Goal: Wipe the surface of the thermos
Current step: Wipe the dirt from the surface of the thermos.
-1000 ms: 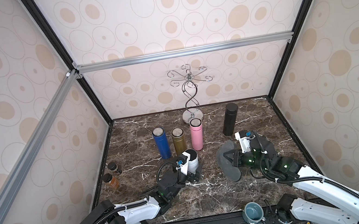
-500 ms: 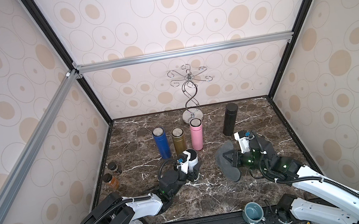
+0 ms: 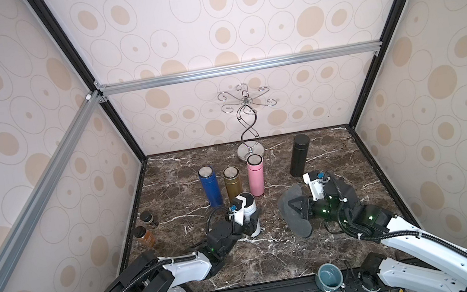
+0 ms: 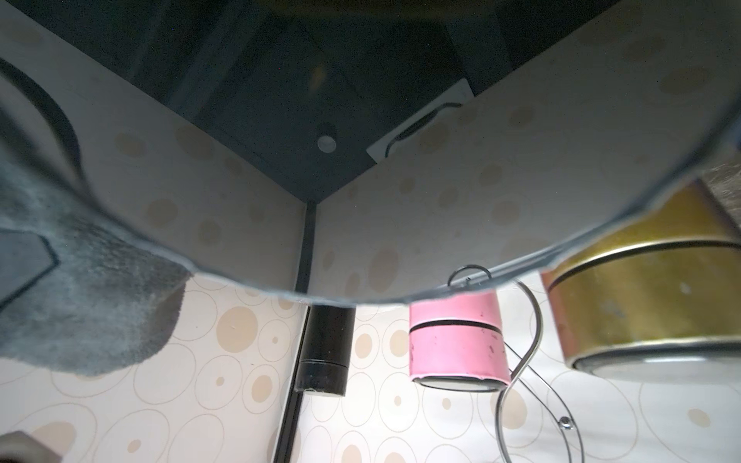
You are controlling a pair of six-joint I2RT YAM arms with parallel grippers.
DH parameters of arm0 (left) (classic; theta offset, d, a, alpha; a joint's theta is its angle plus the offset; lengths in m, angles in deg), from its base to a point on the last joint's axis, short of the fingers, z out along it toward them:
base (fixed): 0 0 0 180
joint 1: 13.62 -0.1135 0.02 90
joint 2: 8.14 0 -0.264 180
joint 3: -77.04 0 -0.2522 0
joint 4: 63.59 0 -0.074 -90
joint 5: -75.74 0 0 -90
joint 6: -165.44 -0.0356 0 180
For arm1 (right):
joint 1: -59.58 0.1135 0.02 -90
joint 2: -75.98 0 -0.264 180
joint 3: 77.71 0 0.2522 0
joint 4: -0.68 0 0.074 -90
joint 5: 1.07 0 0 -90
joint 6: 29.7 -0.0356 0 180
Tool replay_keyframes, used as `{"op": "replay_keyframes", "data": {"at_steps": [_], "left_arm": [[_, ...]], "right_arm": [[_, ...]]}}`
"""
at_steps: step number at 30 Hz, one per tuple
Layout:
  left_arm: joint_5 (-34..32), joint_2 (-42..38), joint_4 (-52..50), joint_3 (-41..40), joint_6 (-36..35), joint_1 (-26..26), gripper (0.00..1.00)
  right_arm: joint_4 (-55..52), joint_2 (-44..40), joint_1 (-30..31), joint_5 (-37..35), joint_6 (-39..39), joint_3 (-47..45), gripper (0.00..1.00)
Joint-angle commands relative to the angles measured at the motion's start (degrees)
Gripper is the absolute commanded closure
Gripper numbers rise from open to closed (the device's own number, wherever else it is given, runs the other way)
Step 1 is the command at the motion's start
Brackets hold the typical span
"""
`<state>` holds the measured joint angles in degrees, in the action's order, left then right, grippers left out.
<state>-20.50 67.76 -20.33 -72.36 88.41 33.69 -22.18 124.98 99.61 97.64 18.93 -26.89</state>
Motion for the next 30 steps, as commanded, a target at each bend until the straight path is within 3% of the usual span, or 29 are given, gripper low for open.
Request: {"op": "replay_keyframes", "data": {"at_steps": [1,10,21,30], "left_arm": [[-6.5,-4.5,-4.1,5.9,5.9,-0.4,1.0],[-11.7,-12.1,-19.8,15.2,16.9,0.7,1.0],[-9.0,-16.7,-26.7,21.0,22.9,2.5,1.0],[-8.3,-17.8,-26.2,20.8,22.5,3.4,1.0]], "right_arm": [[8.3,-1.3,3.6,1.8,-0.9,-1.9,1.0],[21.5,2.4,16.4,-2.3,3.8,-4.2,1.0],[24.5,13.1,20.4,-5.4,10.5,4.7,1.0],[21.1,21.6,23.6,-16.4,10.6,9.7,1.0]]}}
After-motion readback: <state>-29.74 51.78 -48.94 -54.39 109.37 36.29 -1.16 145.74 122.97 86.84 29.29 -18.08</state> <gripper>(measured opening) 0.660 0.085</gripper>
